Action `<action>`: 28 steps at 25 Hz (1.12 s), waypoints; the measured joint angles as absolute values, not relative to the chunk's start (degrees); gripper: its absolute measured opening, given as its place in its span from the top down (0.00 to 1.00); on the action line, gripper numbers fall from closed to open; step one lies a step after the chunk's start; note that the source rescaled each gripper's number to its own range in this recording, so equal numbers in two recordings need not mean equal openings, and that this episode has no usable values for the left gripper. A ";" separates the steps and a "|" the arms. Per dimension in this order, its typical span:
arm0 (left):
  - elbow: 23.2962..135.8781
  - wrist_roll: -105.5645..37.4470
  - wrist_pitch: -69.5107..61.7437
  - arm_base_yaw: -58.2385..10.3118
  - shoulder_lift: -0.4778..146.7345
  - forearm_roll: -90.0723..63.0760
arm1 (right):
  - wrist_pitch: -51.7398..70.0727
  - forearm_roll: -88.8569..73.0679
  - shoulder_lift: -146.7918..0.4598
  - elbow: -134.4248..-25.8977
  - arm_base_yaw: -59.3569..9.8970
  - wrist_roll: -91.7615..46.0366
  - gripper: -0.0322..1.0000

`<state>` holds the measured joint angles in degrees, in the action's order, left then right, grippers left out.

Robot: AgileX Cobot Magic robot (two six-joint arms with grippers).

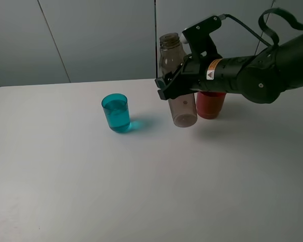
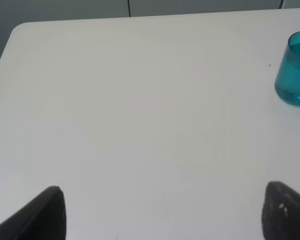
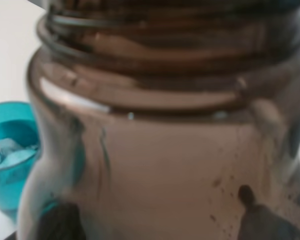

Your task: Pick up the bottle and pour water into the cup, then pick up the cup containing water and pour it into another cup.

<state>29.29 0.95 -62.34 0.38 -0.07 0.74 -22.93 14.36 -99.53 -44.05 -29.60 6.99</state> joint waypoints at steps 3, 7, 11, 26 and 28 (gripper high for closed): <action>29.29 0.95 -62.34 0.38 -0.07 0.74 | -29.69 12.36 -98.69 -38.46 -28.40 6.99 0.97; 29.29 1.17 -62.34 0.38 -0.07 0.74 | -37.92 10.79 -98.45 -31.80 -26.58 6.70 0.97; 29.29 1.17 -62.34 0.38 -0.07 0.74 | -42.44 10.73 -98.31 -29.87 -26.28 4.79 0.97; 29.29 1.17 -62.34 0.38 -0.07 0.74 | -47.09 13.76 -104.58 -38.66 -26.28 4.24 0.97; 29.29 1.17 -62.34 0.38 -0.07 0.74 | -45.06 13.89 -106.87 -42.94 -26.28 4.11 0.97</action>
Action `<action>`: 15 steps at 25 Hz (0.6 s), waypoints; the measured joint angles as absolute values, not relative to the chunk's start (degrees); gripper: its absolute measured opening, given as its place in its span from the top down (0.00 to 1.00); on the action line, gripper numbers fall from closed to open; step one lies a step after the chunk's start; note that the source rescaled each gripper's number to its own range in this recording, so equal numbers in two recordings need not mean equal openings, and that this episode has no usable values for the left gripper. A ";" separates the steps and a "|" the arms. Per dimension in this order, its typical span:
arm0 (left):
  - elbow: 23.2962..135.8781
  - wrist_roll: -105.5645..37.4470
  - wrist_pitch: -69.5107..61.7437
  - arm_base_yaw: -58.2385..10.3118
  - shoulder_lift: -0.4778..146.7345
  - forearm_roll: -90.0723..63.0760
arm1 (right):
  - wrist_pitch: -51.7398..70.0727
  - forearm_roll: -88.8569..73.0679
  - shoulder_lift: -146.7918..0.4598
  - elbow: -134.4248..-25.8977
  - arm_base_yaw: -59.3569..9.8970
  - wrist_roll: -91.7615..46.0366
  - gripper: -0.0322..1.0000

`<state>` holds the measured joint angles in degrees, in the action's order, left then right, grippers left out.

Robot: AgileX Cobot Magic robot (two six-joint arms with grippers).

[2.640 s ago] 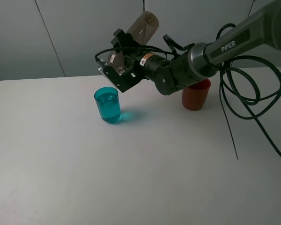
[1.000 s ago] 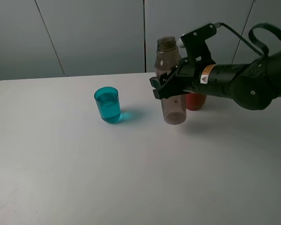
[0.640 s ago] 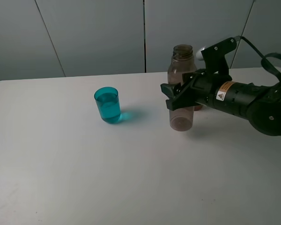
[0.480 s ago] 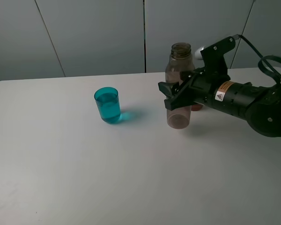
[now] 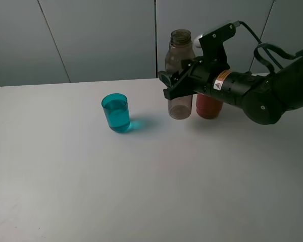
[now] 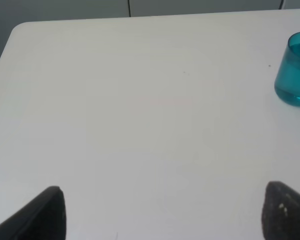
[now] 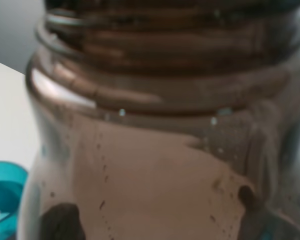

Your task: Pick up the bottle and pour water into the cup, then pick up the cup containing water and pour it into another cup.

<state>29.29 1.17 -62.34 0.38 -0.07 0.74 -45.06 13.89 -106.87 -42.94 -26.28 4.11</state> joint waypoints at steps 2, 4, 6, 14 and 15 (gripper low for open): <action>29.29 1.17 -62.34 0.38 -0.07 0.74 | -43.77 13.89 -109.63 -47.10 -26.28 4.00 0.97; 29.29 1.17 -62.34 0.38 -0.07 0.74 | -42.90 13.89 -112.86 -51.76 -26.28 4.00 0.97; 29.29 1.17 -62.34 0.38 -0.07 0.74 | -42.62 13.89 -115.82 -55.90 -26.28 4.00 0.97; 29.29 1.17 -62.34 0.38 -0.07 0.74 | -38.21 11.19 -126.54 -70.74 -26.28 4.41 0.97; 29.29 1.17 -62.34 0.38 -0.07 0.74 | -38.10 11.19 -127.44 -71.89 -26.28 4.69 0.97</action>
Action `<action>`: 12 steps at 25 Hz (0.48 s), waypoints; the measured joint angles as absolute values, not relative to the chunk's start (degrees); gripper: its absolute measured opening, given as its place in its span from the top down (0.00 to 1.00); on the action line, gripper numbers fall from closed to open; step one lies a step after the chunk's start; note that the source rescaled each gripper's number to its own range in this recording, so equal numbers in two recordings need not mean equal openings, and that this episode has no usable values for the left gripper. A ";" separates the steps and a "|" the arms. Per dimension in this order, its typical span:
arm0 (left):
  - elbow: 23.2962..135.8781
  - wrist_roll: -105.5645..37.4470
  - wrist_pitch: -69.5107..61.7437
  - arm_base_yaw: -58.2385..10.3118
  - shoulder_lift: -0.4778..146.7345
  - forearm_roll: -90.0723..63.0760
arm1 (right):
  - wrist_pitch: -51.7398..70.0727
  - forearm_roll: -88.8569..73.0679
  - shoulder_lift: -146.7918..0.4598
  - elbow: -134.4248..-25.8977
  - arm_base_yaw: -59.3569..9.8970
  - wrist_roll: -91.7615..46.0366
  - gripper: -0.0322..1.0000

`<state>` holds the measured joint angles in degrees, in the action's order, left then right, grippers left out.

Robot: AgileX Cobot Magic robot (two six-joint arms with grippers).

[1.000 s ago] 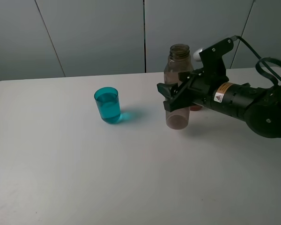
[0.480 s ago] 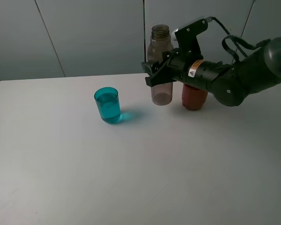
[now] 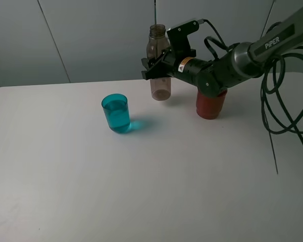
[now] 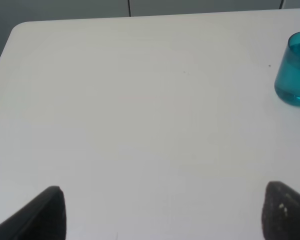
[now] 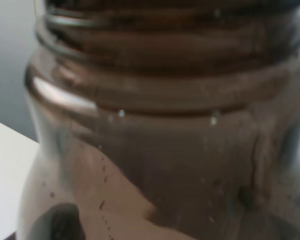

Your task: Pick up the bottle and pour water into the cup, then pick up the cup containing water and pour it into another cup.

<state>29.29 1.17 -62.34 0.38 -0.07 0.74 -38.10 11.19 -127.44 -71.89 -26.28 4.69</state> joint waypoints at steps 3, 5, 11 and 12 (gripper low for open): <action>29.29 1.17 -62.34 0.38 -0.07 0.74 | -38.18 11.19 -129.68 -74.45 -26.28 5.44 0.97; 29.29 1.17 -62.34 0.38 -0.07 0.74 | -38.41 11.19 -131.16 -75.83 -26.28 5.74 0.97; 29.29 1.17 -62.34 0.38 -0.07 0.74 | -38.71 11.16 -134.03 -77.43 -26.28 7.02 0.97; 29.29 1.17 -62.34 0.38 -0.07 0.74 | -38.71 11.06 -134.03 -77.43 -26.28 7.02 0.97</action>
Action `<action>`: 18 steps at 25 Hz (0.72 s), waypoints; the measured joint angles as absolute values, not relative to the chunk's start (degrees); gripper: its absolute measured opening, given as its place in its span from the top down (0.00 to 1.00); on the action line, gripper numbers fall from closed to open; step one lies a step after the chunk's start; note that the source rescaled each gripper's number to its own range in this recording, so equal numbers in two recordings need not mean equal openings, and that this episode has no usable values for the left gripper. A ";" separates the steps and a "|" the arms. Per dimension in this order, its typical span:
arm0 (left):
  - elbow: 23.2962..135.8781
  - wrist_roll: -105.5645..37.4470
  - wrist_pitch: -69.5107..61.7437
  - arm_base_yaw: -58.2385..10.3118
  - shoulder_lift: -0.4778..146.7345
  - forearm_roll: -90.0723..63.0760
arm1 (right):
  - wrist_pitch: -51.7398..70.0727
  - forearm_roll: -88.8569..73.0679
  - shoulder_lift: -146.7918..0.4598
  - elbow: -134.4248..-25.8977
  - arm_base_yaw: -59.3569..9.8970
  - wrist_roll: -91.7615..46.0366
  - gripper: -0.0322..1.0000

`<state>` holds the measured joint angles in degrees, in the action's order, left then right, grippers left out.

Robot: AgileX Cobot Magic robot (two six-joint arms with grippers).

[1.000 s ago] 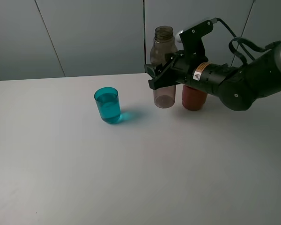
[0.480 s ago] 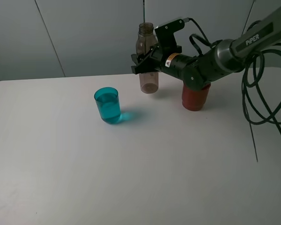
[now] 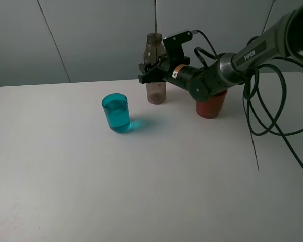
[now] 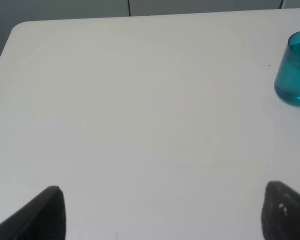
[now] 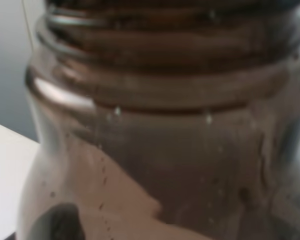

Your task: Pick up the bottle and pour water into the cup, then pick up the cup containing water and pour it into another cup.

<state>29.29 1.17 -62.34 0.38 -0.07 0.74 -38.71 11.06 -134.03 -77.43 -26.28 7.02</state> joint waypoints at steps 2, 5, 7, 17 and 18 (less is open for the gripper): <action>29.29 1.17 -62.34 0.38 -0.07 0.74 | -38.71 11.06 -134.03 -77.56 -26.28 7.14 0.97; 29.29 1.17 -62.34 0.38 -0.07 0.74 | -39.08 11.06 -134.03 -77.81 -26.28 7.54 0.29; 29.29 1.17 -62.34 0.38 -0.07 0.74 | -39.11 11.06 -134.03 -77.90 -26.28 7.63 0.06; 29.29 1.17 -62.34 0.38 -0.07 0.74 | -38.20 11.06 -121.84 -72.06 -26.28 7.76 0.01; 29.29 1.17 -62.34 0.38 -0.07 0.74 | -37.72 11.20 -120.12 -71.10 -26.28 7.76 0.01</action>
<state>29.29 1.17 -62.34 0.38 -0.07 0.74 -37.72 11.20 -120.12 -71.10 -26.28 7.76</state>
